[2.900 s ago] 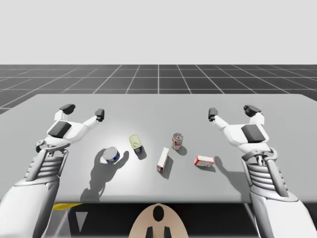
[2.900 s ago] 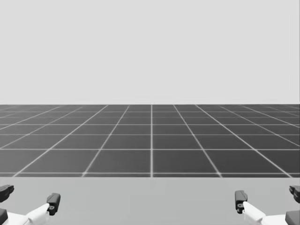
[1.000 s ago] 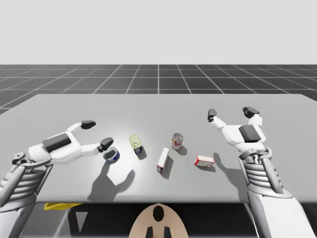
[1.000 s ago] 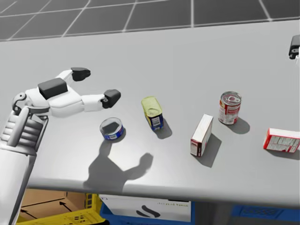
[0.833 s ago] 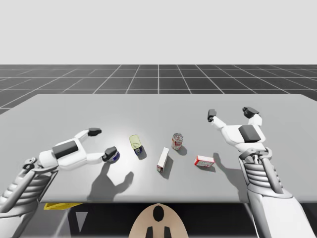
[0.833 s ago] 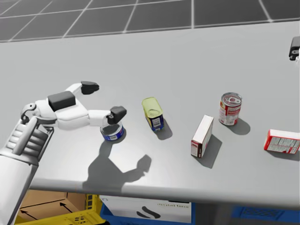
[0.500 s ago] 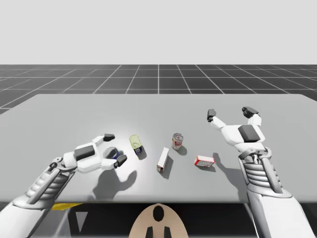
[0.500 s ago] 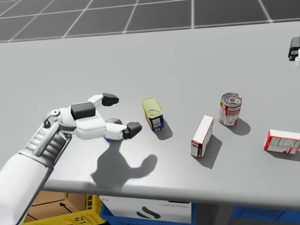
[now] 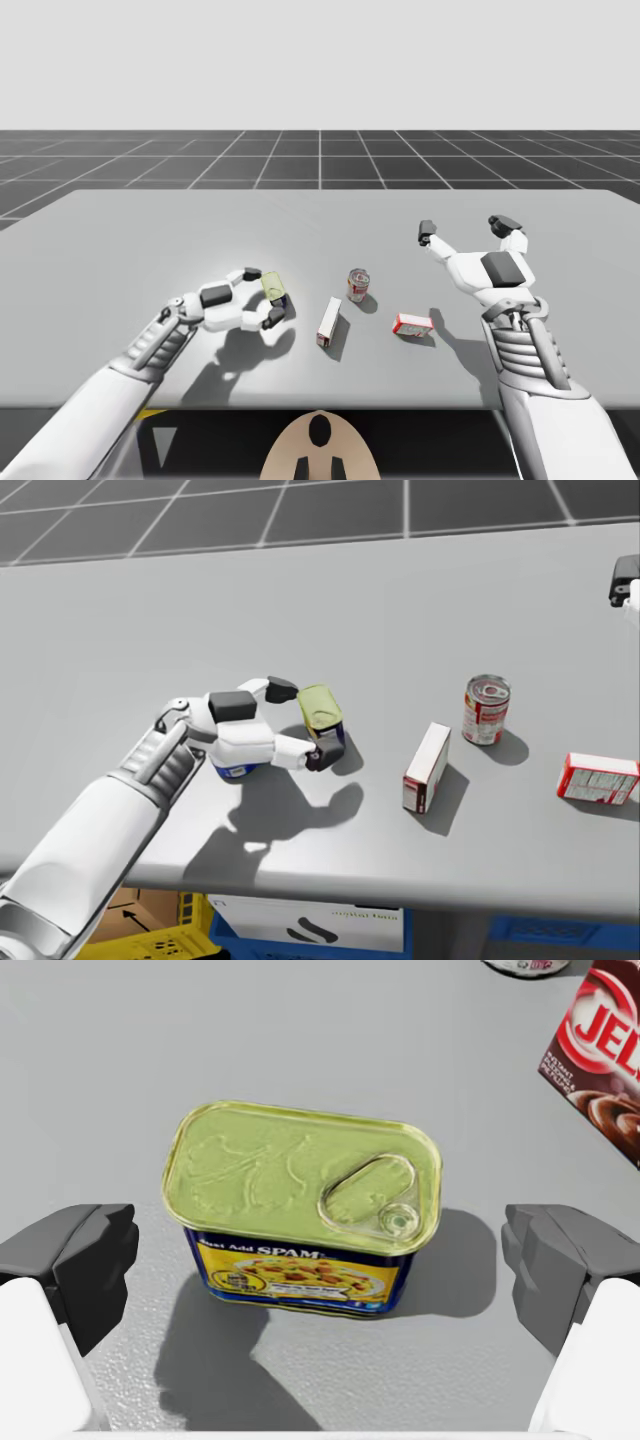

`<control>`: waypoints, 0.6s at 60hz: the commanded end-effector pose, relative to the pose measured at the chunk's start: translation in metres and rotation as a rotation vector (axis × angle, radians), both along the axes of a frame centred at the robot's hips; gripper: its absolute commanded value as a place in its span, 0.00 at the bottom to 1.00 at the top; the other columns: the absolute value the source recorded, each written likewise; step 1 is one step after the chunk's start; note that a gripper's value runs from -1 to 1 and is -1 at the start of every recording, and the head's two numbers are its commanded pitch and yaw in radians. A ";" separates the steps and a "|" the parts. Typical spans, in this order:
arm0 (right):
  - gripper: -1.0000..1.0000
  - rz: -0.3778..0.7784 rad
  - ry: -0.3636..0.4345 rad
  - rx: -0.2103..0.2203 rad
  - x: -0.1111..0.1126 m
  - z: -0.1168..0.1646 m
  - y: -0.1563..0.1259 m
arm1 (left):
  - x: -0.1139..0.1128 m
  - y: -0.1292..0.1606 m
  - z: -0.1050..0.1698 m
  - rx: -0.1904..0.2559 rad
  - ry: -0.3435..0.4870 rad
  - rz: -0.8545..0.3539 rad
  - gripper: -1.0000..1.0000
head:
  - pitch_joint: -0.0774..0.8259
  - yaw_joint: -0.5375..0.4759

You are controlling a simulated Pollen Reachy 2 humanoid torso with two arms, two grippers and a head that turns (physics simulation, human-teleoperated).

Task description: Pick up the potted meat can and lift it.

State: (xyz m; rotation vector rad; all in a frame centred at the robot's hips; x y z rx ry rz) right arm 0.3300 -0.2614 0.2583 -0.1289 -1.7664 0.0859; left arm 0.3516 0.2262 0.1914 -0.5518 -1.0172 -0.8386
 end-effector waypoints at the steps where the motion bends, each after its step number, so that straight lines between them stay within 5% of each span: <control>1: 0.00 0.001 -0.002 -0.002 0.000 0.000 0.000 | 0.010 -0.006 -0.010 0.010 0.019 -0.002 0.00 | 0.82 0.71; 23: 0.00 0.003 -0.010 -0.004 0.000 0.000 -0.001 | 0.018 -0.017 -0.020 0.018 -0.001 -0.012 0.00 | 0.81 0.72; 26: 0.00 0.003 -0.010 -0.003 -0.001 0.000 -0.001 | 0.017 -0.017 -0.020 0.017 -0.006 -0.012 0.48 | 0.81 0.72; 27: 0.00 0.003 -0.011 -0.004 -0.001 0.000 -0.001 | 0.016 -0.017 -0.021 0.016 -0.005 -0.016 0.90 | 0.81 0.72; 28: 0.00 0.003 -0.011 -0.004 -0.001 0.000 -0.001 | 0.016 -0.017 -0.021 0.018 -0.007 -0.017 0.98 | 0.81 0.72; 36: 0.00 0.003 -0.012 -0.005 -0.001 0.001 -0.001 | 0.012 -0.015 -0.022 0.029 -0.016 -0.035 1.00 | 0.77 0.72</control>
